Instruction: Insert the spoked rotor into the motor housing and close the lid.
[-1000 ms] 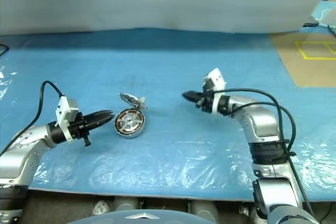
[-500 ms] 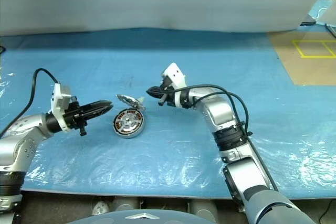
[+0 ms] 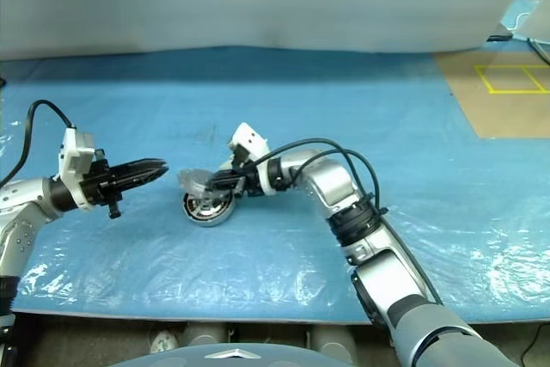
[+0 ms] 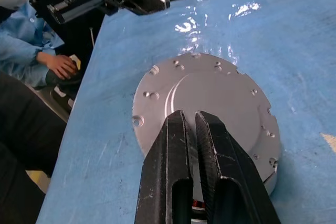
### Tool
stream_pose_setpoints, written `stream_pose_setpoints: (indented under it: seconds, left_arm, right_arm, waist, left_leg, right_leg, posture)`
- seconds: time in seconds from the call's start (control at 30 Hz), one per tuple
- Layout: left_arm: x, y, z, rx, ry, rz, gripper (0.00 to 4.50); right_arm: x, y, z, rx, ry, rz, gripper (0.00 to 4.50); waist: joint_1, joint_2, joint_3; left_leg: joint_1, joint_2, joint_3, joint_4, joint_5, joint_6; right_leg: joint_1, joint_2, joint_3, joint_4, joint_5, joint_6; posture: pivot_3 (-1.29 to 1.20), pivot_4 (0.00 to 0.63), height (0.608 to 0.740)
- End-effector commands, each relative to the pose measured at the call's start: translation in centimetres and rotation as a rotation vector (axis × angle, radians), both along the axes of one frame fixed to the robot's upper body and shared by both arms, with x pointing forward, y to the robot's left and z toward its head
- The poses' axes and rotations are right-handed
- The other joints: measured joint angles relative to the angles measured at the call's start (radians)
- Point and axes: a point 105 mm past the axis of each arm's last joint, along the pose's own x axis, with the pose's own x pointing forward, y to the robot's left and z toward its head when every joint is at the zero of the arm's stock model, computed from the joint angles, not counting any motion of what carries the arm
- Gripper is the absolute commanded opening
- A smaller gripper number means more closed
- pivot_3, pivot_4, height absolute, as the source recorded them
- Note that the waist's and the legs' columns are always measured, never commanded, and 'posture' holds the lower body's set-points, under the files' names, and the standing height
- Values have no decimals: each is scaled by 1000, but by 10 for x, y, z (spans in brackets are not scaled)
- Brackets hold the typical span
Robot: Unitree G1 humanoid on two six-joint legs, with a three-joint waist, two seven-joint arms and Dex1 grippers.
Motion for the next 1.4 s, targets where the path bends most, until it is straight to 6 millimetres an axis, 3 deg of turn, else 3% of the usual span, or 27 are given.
stream_pose_setpoints:
  seconds: [0.03, 0.17, 0.33, 0.43, 0.53, 0.7, 0.8, 0.93, 1.03, 1.17, 1.4]
  left_arm:
    - [-7, -2, 2, 20, -13, -19, 739]
    - [-17, -7, -10, 49, 32, -55, 739]
    - [-26, -14, -28, 100, 58, -80, 739]
    - [-32, -21, -35, 109, 49, -105, 739]
    - [-32, -29, -32, 62, 13, -89, 739]
    - [-32, -41, -25, -24, -28, -42, 739]
    - [-33, -38, -27, -24, -23, -22, 739]
    - [-35, -24, -31, -8, -9, 5, 739]
    - [-35, -15, -35, 7, 0, 28, 739]
    - [-35, -10, -39, 12, 4, 53, 739]
    - [-37, -4, -42, 23, -3, 88, 739]
  right_arm:
    - [-6, 4, -16, -69, -40, 57, 248]
    - [-11, -6, -45, -144, 14, 69, 248]
    - [-5, -10, -43, -111, -28, 36, 248]
    - [-7, -9, -14, 19, -48, 43, 248]
    - [2, -13, 11, 85, -175, -4, 248]
    - [16, -23, 21, 57, -367, -103, 248]
    - [12, -21, 22, 83, -370, -82, 815]
    - [2, -8, 15, 89, -347, -6, 2156]
    - [-3, -1, -2, 4, -410, 74, 3183]
    - [-4, 13, -3, 18, -376, 83, 4487]
    - [5, 20, 0, 48, -317, 49, 4487]
  waist:
    - [-1, 0, 0]
    - [0, 0, 0]
    - [0, 0, 0]
    - [0, 0, 0]
    - [4, -1, 0]
    - [0, -1, 0]
    - [-6, -1, 0]
    - [-8, -1, 0]
    - [-6, -1, 0]
    - [-6, -1, 0]
    - [-6, -1, 0]
  left_leg:
    - [0, 0, 0, 0, 0, 0]
    - [1, 0, 0, 0, 0, 0]
    - [4, 1, 0, 1, 0, 0]
    - [4, 1, 0, 1, 0, 0]
    - [2, 1, 0, 2, 0, 0]
    - [2, 1, 0, 2, 0, 0]
    - [2, 2, 0, 2, 0, 0]
    - [2, 2, 0, 1, 0, 0]
    - [2, 3, 0, 2, -1, 0]
    - [1, 2, 0, 2, -1, 0]
    - [2, 3, 0, 2, -1, 0]
  right_leg:
    - [0, 0, 0, 0, 0, 0]
    - [0, 0, 0, 0, 0, 0]
    - [3, 0, 0, 0, 0, 0]
    - [3, 0, 0, 0, 0, -1]
    - [2, 0, 0, 0, 0, -1]
    - [2, 0, 0, 0, 0, -1]
    - [2, 1, 0, 0, 0, -1]
    - [1, 2, 0, 0, 0, -1]
    - [1, 2, 0, 0, 0, -1]
    - [1, 2, 1, 0, 0, -1]
    - [1, 2, 0, 0, 1, -1]
  posture:
    - [0, 150, 740]
    - [0, 150, 740]
    - [0, 150, 740]
    - [0, 150, 740]
    - [0, 150, 740]
    - [0, 150, 740]
    - [0, 150, 740]
    - [0, 150, 740]
    - [0, 150, 740]
    - [0, 150, 740]
    - [0, 150, 740]
